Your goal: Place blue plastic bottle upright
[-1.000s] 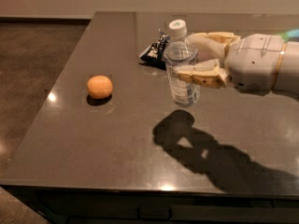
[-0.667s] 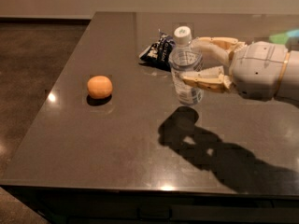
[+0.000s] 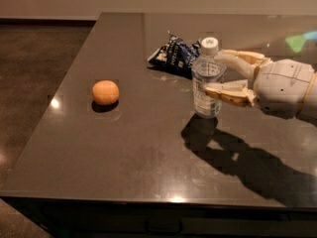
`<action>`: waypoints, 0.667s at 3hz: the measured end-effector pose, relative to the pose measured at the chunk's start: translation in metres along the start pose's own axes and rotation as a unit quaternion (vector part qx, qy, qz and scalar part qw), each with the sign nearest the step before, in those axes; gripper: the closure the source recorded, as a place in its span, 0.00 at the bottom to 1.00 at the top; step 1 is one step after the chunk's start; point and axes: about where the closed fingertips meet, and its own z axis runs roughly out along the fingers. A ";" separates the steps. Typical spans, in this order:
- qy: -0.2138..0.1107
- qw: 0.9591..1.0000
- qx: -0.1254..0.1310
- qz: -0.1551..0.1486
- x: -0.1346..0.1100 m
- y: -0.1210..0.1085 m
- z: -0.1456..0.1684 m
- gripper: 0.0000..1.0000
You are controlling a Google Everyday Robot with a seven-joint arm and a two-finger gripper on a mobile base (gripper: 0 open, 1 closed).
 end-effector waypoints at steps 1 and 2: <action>0.004 0.999 0.020 0.035 0.009 -0.003 -0.006 1.00; 0.013 0.996 0.043 0.077 0.019 -0.007 -0.012 0.88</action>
Offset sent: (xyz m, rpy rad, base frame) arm 0.0091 -0.0403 -0.0239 0.1867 0.2026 -0.1970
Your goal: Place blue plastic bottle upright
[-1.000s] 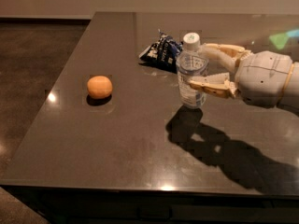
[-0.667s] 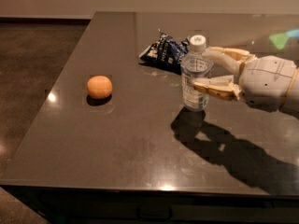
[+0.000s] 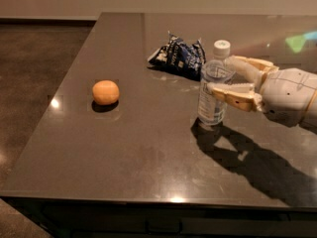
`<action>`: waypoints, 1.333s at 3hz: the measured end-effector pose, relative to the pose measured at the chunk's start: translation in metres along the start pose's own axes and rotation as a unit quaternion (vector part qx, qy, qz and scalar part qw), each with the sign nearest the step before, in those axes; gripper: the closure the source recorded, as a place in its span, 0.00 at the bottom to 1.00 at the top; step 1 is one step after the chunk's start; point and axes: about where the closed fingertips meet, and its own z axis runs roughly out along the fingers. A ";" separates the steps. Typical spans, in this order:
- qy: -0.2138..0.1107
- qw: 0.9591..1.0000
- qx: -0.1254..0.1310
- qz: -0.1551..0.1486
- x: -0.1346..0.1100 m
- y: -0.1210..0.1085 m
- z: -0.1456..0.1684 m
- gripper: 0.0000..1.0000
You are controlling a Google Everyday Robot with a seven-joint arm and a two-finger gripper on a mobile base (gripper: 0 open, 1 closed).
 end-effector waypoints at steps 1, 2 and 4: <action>0.004 0.999 0.016 0.035 0.010 -0.004 -0.003 0.66; -0.004 0.998 0.024 0.054 0.017 -0.006 -0.005 0.43; -0.011 0.998 0.021 0.055 0.020 -0.004 -0.004 0.00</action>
Offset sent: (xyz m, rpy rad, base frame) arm 0.0076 -0.0240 -0.0223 0.1436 0.0762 -0.0705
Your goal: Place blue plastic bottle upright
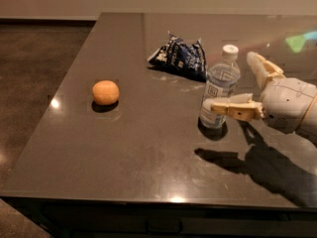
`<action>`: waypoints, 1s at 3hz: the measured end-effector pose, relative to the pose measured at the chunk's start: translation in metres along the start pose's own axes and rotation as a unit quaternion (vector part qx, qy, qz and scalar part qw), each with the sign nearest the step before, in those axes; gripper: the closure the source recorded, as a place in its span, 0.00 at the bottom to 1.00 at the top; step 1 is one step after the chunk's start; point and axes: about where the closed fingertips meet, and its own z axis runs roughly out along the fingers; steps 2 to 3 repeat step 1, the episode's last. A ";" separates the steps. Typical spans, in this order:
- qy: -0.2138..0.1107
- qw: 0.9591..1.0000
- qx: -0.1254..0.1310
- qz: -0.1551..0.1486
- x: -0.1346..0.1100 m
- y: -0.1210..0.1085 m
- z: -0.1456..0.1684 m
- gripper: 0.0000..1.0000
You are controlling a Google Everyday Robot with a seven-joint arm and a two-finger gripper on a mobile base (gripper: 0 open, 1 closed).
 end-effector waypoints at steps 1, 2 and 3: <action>0.000 1.000 0.000 0.000 0.000 0.000 0.000 0.00; 0.000 1.000 0.000 0.000 0.000 0.000 0.000 0.00; 0.000 1.000 0.000 0.000 0.000 0.000 0.000 0.00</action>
Offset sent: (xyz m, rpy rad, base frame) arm 0.0000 0.0000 0.0000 0.0000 0.0000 0.0000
